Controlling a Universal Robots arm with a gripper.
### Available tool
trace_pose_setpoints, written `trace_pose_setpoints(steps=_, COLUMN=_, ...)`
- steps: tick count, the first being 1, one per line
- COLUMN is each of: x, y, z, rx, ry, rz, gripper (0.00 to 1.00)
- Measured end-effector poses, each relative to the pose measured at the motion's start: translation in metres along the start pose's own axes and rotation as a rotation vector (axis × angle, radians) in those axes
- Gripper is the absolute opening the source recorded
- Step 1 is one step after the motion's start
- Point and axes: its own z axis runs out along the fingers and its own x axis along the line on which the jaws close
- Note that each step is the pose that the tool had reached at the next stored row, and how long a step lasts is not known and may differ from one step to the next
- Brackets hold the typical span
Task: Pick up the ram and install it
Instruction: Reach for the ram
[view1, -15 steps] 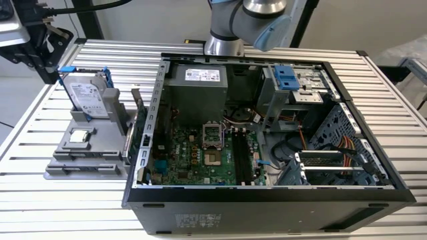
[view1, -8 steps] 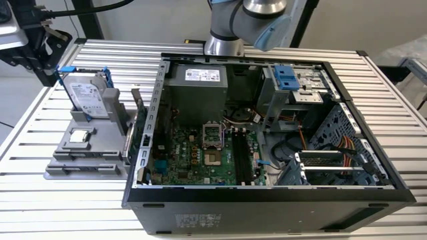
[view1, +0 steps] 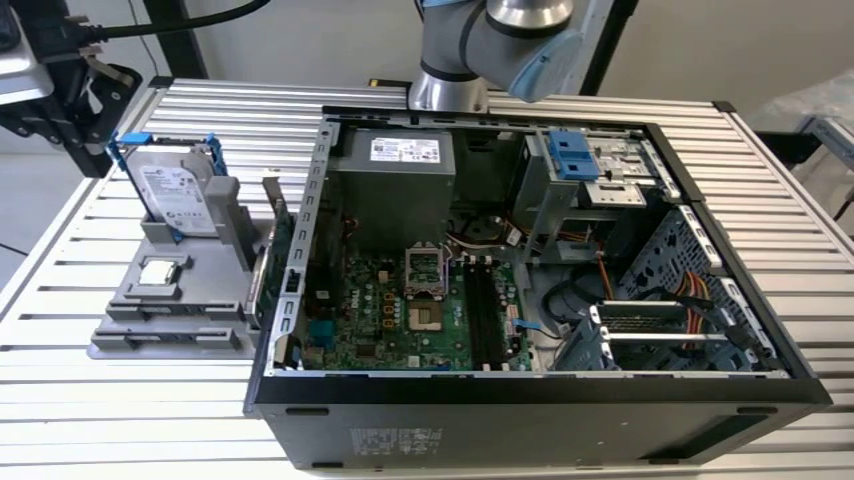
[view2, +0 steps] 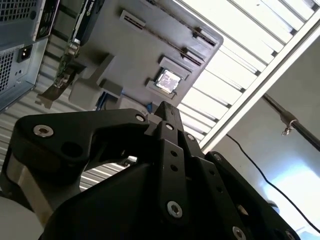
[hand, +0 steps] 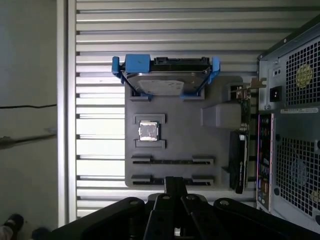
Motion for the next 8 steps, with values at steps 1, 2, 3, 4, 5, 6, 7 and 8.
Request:
trace_pose_setpoints(steps=1, x=0.0, y=-0.0003, z=0.0, rx=0.0001, ry=0.0001, rz=-0.001, gripper=0.0)
trace_pose_setpoints(steps=2, x=0.0, y=-0.0005, z=0.0001, rx=0.0001, ry=0.0002, rz=-0.002, gripper=0.0)
trace_pose_setpoints(steps=3, x=0.0, y=-0.0008, z=0.0002, rx=0.0001, ry=0.0001, rz=-0.003, gripper=0.0)
trace_pose_setpoints(steps=4, x=0.0, y=-0.0012, z=0.0002, rx=0.0001, ry=0.0003, rz=-0.005, gripper=0.0)
trace_pose_setpoints(steps=5, x=0.0, y=-0.0016, z=0.0002, rx=0.0002, ry=0.0004, rz=-0.006, gripper=0.0)
trace_pose_setpoints(steps=6, x=0.0, y=-0.0019, z=0.0003, rx=0.0001, ry=0.0003, rz=-0.007, gripper=0.0)
trace_pose_setpoints(steps=7, x=0.0, y=-0.0022, z=0.0005, rx=0.0001, ry=0.0003, rz=-0.008, gripper=0.0)
trace_pose_setpoints(steps=8, x=0.0, y=-0.0024, z=0.0005, rx=0.0001, ry=0.0005, rz=-0.01, gripper=0.0)
